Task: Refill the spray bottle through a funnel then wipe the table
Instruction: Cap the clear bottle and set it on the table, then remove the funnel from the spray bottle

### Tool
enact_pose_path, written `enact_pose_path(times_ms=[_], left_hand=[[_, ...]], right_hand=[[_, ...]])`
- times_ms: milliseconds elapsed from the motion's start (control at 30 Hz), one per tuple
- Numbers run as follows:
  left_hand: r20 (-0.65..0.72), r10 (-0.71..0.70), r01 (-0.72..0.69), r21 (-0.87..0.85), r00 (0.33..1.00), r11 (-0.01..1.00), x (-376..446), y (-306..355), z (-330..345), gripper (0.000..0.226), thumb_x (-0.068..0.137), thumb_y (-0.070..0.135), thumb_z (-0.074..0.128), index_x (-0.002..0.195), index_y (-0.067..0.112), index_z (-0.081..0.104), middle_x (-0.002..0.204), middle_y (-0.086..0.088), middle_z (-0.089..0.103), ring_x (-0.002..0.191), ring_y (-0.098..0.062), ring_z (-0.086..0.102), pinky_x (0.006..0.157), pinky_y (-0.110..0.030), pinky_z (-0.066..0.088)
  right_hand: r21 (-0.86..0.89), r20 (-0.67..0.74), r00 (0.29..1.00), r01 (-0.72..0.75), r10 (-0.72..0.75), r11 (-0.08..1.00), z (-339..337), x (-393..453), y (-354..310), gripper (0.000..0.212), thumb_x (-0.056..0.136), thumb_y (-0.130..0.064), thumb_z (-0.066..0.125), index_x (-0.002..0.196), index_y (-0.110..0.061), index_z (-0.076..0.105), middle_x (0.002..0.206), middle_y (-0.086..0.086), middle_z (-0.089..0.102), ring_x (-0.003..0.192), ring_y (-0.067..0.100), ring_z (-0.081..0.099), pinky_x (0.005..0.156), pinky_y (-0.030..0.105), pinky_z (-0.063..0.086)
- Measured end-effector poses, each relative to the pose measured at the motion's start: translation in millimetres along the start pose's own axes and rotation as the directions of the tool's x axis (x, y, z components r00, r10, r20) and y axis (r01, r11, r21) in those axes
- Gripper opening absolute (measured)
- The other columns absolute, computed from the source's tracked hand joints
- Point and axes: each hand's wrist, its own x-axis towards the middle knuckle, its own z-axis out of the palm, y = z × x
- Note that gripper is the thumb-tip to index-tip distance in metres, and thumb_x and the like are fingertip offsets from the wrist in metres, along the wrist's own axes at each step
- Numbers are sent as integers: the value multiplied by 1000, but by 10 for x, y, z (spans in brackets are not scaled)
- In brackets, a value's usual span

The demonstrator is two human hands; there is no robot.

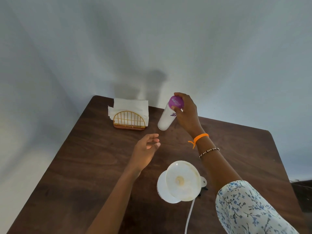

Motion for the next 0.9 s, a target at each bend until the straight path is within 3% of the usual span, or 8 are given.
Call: enact_pose_path(times_ms=[100,267,433,533,633,733,833,900], left_hand=[[3,-23,23,-10,1000,1000,53,-34,16,34,89,24,58,122,28,52,120,9,56,106,-7,53,86,-22,45],[14,-37,38,-22,999,999,98,-55,44,32,89,23,58,120,29,53,121,9,57,109,-8,53,90,-25,46],[69,-32,34,-23,997,999,90,-54,53,27,90,25,57,117,28,55,121,7,58,111,-10,55,96,-29,47],[117,-22,20,21,993,1000,63,-34,73,24,91,26,56,115,30,55,118,9,58,107,-8,55,88,-22,45],[145,9,-15,43,989,999,7,-25,83,24,91,24,56,114,30,56,110,12,58,99,-3,54,73,-11,41],[182,50,-58,43,982,997,-99,-44,106,26,90,18,58,113,29,56,106,13,58,95,-2,55,68,-8,41],[222,101,-108,19,970,994,-229,-83,145,25,89,13,58,107,30,59,105,12,60,96,-2,57,67,-9,45],[250,140,-141,-16,958,990,-320,-115,175,24,88,10,59,105,28,61,104,12,62,98,-5,59,70,-11,49]], right_hand=[[71,-25,1000,-9,10,997,24,52,-3,39,79,4,63,115,-7,53,114,8,53,99,20,51,62,4,43],[61,-40,999,-1,3,998,50,123,12,39,78,0,68,113,-6,53,121,14,41,101,19,46,56,-1,41],[-68,30,997,76,-74,995,-10,118,74,49,80,1,64,125,-7,48,125,14,45,107,20,48,74,1,35],[-44,98,995,19,-15,999,-67,75,91,58,83,-4,63,134,-12,38,136,8,43,119,16,45,89,15,33],[54,89,994,-68,63,996,-182,-57,60,60,87,-9,61,139,-18,32,144,2,36,120,9,40,88,12,36],[133,85,983,-172,162,976,-349,-310,-1,35,89,-11,58,122,-18,50,127,1,52,102,9,55,73,8,41],[234,227,955,-242,189,942,-513,-663,-61,15,91,-12,55,104,-19,60,103,2,64,86,10,60,77,20,47],[277,292,939,-266,183,923,-609,-938,-109,15,93,-15,51,106,-16,59,102,5,64,86,12,60,75,16,47]])
